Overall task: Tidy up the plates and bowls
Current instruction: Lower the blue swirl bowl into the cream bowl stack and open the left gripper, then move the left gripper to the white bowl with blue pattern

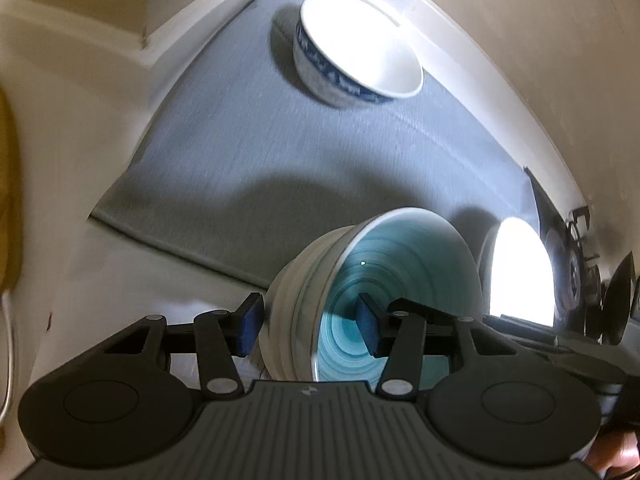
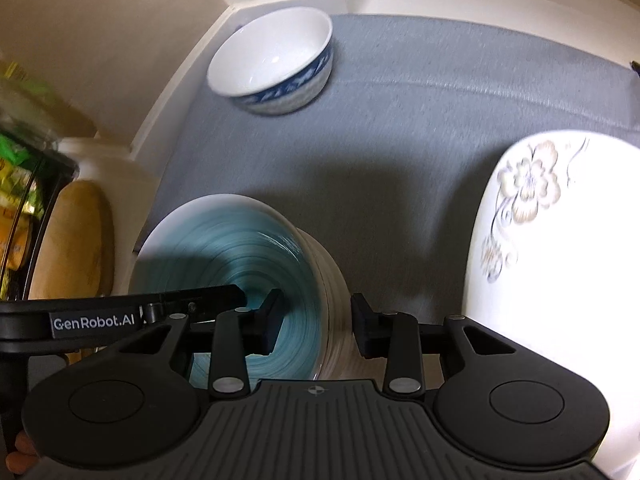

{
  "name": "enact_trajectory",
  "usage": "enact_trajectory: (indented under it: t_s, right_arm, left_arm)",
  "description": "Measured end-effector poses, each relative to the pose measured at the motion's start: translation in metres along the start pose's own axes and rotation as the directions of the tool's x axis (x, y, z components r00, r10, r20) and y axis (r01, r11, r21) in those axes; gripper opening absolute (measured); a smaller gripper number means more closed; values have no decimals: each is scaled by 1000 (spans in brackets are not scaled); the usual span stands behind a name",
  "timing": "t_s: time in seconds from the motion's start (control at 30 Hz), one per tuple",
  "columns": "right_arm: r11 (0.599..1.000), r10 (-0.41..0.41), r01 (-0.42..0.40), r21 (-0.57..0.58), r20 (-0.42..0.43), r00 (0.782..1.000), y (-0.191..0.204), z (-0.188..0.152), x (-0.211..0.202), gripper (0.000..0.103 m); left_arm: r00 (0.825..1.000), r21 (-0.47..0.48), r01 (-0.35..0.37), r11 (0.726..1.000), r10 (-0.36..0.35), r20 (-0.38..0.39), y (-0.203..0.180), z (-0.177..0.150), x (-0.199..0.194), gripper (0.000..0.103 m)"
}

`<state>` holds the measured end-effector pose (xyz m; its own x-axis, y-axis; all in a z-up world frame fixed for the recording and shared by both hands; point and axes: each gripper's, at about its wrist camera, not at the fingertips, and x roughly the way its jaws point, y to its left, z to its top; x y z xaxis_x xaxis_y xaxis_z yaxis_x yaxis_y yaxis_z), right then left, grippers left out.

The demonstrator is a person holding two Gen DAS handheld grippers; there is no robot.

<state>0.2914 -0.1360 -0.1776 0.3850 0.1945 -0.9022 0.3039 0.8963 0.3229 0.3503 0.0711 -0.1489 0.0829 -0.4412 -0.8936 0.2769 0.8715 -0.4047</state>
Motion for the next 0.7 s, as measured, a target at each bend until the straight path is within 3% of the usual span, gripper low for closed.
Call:
enact_trajectory:
  t_s: [0.3, 0.33, 0.37, 0.43, 0.57, 0.7]
  right_arm:
    - [999, 1, -1, 36, 18, 1000, -16, 31, 4, 38]
    - [999, 7, -7, 36, 17, 1000, -18, 32, 3, 38]
    - [999, 16, -16, 35, 20, 1000, -19, 32, 0, 40]
    - [999, 23, -24, 30, 31, 999, -22, 32, -8, 40]
    - [999, 40, -42, 19, 78, 996, -21, 30, -27, 57]
    - [999, 34, -33, -16, 122, 992, -18, 28, -43, 65]
  left_arm:
    - [1000, -9, 6, 1000, -6, 23, -11, 29, 7, 56]
    - [999, -6, 13, 1000, -13, 30, -11, 30, 3, 63]
    - [999, -5, 19, 1000, -19, 35, -11, 30, 0, 76]
    - [998, -8, 3, 1000, -2, 66, -11, 29, -12, 88]
    - [991, 1, -50, 999, 49, 121, -9, 27, -32, 97]
    - [980, 31, -120, 992, 114, 166, -16, 24, -49, 102]
